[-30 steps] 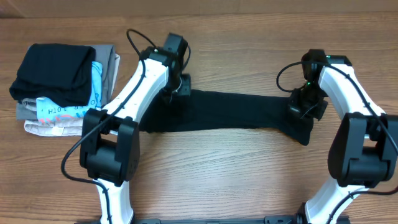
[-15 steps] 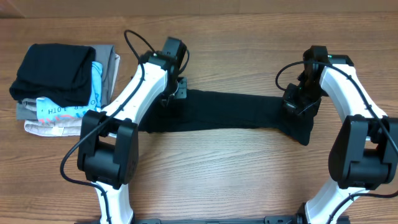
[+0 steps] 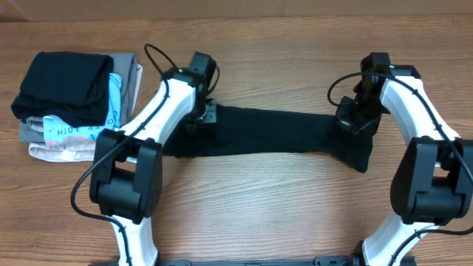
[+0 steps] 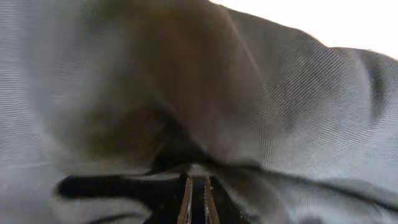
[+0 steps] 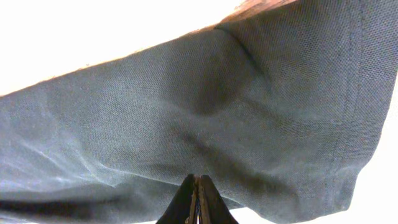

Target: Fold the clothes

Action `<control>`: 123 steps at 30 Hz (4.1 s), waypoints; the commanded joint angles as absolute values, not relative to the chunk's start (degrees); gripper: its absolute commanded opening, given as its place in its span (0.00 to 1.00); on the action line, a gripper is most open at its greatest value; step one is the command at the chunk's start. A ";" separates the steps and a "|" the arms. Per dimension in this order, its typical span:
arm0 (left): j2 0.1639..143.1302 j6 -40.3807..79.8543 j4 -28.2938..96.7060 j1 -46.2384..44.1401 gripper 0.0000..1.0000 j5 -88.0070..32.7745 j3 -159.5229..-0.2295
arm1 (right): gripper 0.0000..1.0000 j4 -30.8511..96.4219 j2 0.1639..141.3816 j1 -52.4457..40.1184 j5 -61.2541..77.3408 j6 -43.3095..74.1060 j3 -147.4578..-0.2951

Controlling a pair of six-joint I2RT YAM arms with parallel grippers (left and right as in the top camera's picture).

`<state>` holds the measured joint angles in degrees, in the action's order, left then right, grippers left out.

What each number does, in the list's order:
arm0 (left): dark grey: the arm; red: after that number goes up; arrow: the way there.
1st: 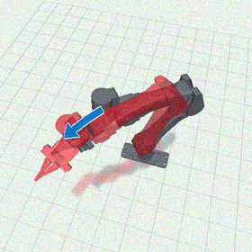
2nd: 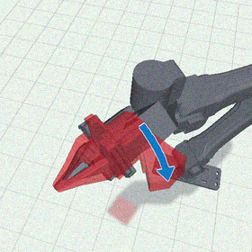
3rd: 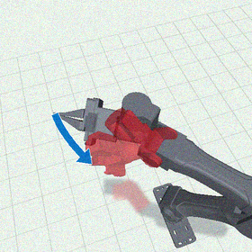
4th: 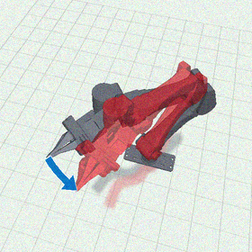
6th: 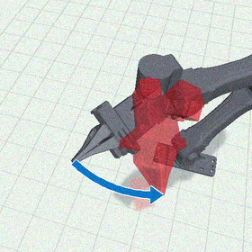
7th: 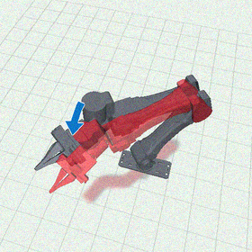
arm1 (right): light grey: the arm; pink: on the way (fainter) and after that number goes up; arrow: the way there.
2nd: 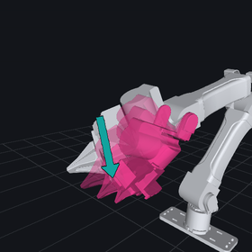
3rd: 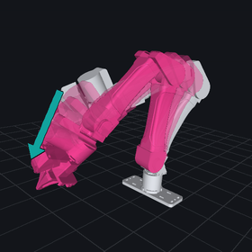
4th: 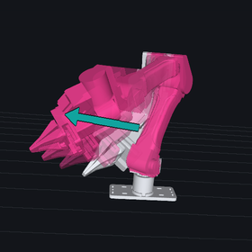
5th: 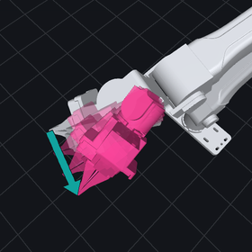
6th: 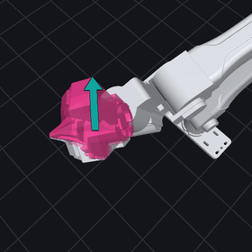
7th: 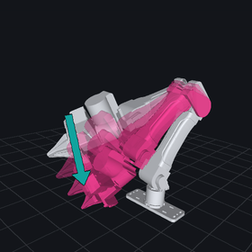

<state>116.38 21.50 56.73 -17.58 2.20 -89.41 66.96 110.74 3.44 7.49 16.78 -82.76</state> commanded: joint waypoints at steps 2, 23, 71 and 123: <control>108.05 22.31 59.96 -17.15 0.16 1.96 -97.12 | 0.05 67.29 107.85 6.26 6.46 16.05 -84.03; 101.91 25.78 68.73 -5.34 0.77 4.45 -92.75 | 0.80 48.75 108.40 15.03 5.04 11.60 -69.49; 101.91 27.03 67.31 -3.77 1.00 2.52 -90.37 | 0.04 79.48 104.73 10.92 13.04 18.52 -97.82; 101.91 23.11 67.72 -3.77 1.00 3.18 -90.37 | 0.41 63.44 108.01 -15.51 19.16 19.68 -93.21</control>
